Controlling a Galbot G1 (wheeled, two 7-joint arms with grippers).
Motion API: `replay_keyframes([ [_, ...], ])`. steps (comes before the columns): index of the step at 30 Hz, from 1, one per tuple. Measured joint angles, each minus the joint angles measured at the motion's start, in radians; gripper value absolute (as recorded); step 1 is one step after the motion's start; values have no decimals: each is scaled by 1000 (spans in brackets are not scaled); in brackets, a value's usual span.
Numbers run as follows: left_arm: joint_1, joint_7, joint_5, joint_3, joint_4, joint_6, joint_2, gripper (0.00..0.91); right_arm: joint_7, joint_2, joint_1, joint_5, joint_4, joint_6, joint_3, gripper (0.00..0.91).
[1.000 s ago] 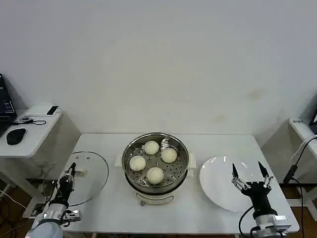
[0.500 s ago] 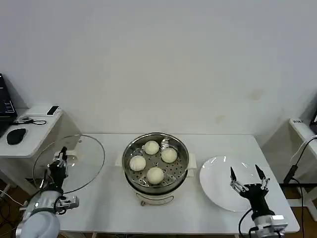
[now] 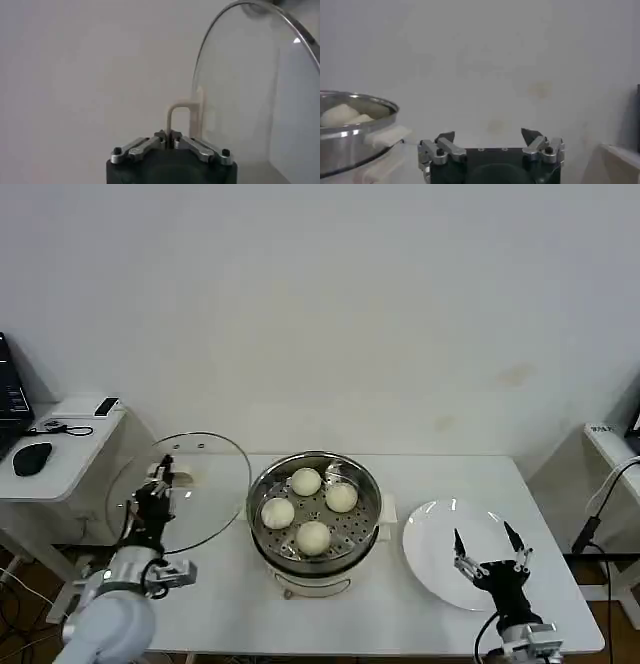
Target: Take steamed baozi put them in steamer then cover it.
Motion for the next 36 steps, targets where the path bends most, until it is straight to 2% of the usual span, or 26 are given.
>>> replay_keyframes([
  [14, -178, 116, 152, 235, 57, 80, -122, 0, 4, 54, 20, -108, -8, -15, -43, 907],
  [36, -318, 182, 312, 418, 169, 104, -288, 0, 7, 92, 23, -181, -39, -2, -110, 907],
])
